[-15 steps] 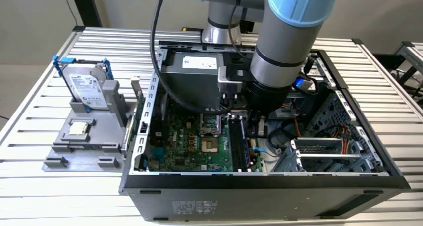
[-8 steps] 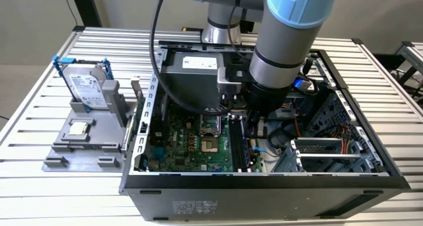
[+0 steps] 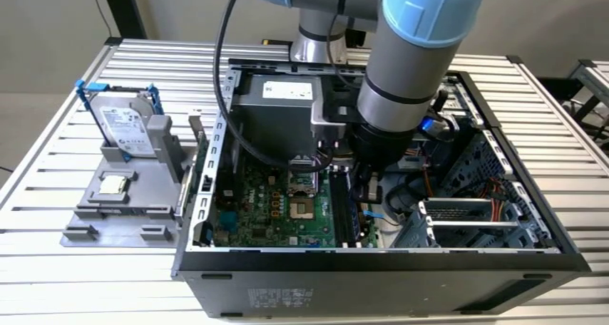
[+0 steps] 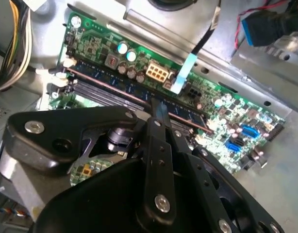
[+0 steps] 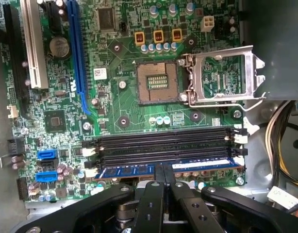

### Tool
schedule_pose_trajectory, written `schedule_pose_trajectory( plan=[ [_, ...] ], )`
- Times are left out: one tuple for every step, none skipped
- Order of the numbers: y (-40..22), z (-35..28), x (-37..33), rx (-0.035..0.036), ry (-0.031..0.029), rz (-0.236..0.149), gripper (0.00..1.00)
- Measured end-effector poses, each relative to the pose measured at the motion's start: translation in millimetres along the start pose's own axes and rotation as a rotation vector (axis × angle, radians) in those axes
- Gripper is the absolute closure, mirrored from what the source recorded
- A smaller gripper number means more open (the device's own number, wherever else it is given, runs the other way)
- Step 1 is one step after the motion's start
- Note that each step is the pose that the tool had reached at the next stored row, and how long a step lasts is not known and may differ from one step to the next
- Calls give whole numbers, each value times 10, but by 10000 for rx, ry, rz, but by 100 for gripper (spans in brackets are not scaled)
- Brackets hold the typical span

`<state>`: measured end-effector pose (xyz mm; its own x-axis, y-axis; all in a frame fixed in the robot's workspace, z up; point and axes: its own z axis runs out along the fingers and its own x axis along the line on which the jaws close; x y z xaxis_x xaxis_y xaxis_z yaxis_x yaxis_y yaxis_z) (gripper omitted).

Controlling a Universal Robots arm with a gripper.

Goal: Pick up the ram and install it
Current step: 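Press down the ram until it locks into place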

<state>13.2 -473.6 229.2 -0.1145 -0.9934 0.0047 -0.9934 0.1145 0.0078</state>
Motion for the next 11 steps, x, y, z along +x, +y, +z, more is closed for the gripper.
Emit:
schedule_pose_trajectory(
  plan=[
    [0,17,0,0,1,-1,100],
    [0,36,0,0,0,-1,100],
    [0,54,0,-1,4,0,100],
    [0,67,1,-2,13,0,100],
    [0,82,1,-2,20,0,100],
    [0,100,2,-3,23,0,100],
    [0,118,2,-3,24,0,100],
    [0,129,0,-5,35,0,100],
    [2,126,-1,-6,41,2,100],
    [2,88,-4,-3,28,3,100],
    [2,64,-6,3,-30,2,100]
  ],
)
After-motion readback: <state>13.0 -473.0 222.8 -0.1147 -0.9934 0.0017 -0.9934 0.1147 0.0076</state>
